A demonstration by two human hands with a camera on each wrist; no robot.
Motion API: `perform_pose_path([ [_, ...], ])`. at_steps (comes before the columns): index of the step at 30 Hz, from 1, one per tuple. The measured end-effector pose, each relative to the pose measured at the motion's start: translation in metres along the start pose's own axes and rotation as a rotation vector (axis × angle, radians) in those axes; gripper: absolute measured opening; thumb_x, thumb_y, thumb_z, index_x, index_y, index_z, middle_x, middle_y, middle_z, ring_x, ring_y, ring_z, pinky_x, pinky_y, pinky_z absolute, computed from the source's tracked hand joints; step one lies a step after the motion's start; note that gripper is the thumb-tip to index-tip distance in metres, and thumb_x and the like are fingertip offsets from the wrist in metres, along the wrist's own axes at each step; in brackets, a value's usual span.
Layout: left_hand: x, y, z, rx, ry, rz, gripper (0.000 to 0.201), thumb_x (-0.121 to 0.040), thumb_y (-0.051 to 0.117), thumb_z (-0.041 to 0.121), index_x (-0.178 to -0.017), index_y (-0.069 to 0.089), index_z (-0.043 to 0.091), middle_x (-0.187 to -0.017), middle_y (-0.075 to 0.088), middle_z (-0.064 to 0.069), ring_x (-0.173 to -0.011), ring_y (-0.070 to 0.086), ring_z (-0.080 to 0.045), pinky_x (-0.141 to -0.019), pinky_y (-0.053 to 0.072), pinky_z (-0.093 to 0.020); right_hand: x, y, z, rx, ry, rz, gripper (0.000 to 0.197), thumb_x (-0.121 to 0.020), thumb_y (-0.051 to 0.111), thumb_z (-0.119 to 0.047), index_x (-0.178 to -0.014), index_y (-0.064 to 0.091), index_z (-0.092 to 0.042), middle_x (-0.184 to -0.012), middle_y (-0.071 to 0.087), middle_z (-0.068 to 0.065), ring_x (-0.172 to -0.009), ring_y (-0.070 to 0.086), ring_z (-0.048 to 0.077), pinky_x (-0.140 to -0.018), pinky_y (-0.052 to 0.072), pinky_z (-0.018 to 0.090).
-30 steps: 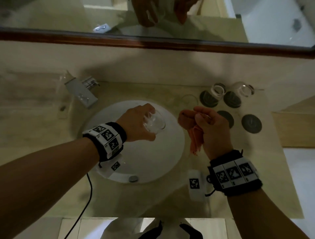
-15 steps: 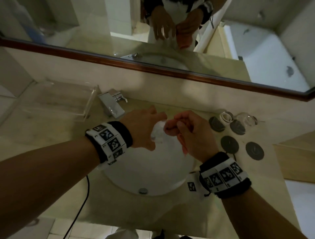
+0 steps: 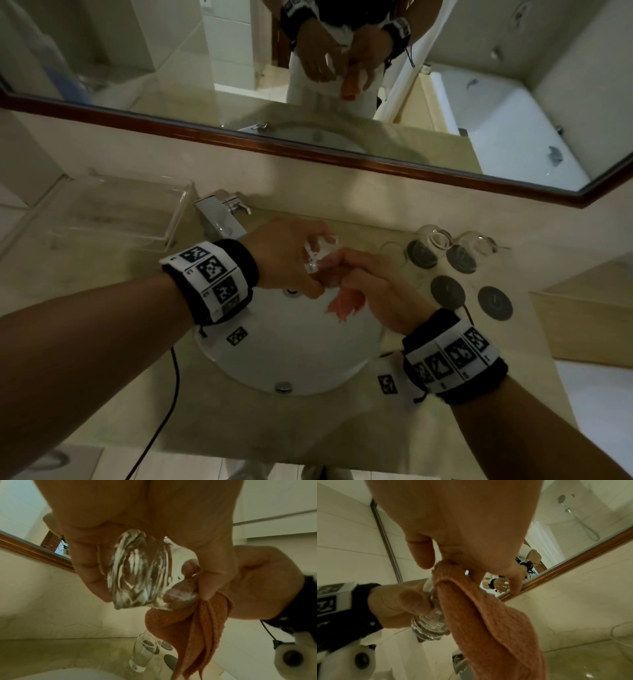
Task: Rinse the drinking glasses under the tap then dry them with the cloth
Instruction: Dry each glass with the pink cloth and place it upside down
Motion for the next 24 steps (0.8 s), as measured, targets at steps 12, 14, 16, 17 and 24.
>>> perform_pose_path([
  [12,-0.001,-0.017,0.01,0.067,0.01,0.067,0.071,-0.062,0.086,0.041,-0.125,0.053,0.04,-0.102,0.06,0.019,-0.083,0.063,0.001,-0.073,0.056,-0.028,0.016,-0.029,-0.022,0.173,-0.257,0.424,0.023,-0.08,0.077,-0.006,-0.095,0.065,-0.018,-0.105,0.05,0.001,-0.088,0.062,-0.002,-0.066,0.059,0.025],
  [14,0.0,-0.016,0.012,0.062,0.024,0.049,0.072,-0.062,0.086,0.04,-0.126,0.053,0.04,-0.103,0.06,0.019,-0.083,0.063,0.0,-0.073,0.056,-0.028,0.017,-0.037,-0.025,0.207,-0.302,0.501,0.02,-0.085,0.073,-0.005,-0.1,0.074,-0.018,-0.1,0.056,0.003,-0.092,0.056,-0.006,-0.071,0.056,0.026],
  [16,0.001,-0.013,0.015,0.074,0.042,0.036,0.071,-0.063,0.086,0.041,-0.126,0.053,0.042,-0.105,0.062,0.018,-0.085,0.064,0.0,-0.074,0.058,-0.03,0.015,-0.036,-0.029,0.288,-0.35,0.507,0.021,-0.09,0.07,-0.023,-0.108,0.075,-0.031,-0.1,0.065,-0.003,-0.094,0.06,0.004,-0.076,0.056,0.042],
  [17,0.001,-0.012,0.017,0.083,0.048,0.038,0.071,-0.063,0.086,0.041,-0.126,0.053,0.042,-0.105,0.062,0.018,-0.085,0.064,0.0,-0.074,0.058,-0.03,0.015,-0.033,-0.031,0.311,-0.379,0.492,0.021,-0.091,0.069,-0.025,-0.109,0.074,-0.035,-0.099,0.069,-0.008,-0.091,0.064,0.007,-0.078,0.056,0.042],
  [24,-0.001,-0.014,0.023,0.093,0.067,0.041,0.046,-0.06,0.085,0.039,-0.096,0.057,0.046,-0.089,0.067,0.018,-0.081,0.064,0.001,-0.071,0.053,-0.027,0.014,-0.015,-0.025,0.153,-0.136,0.127,0.027,-0.089,0.053,-0.024,-0.111,0.068,-0.025,-0.107,0.069,-0.021,-0.094,0.065,0.001,-0.083,0.051,0.025],
])
Point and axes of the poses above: each hand's wrist, its own x-axis away from the middle knuckle, its own y-axis out of the palm, z = x × y, the point moved 4 cm from there along -x, towards the middle knuckle
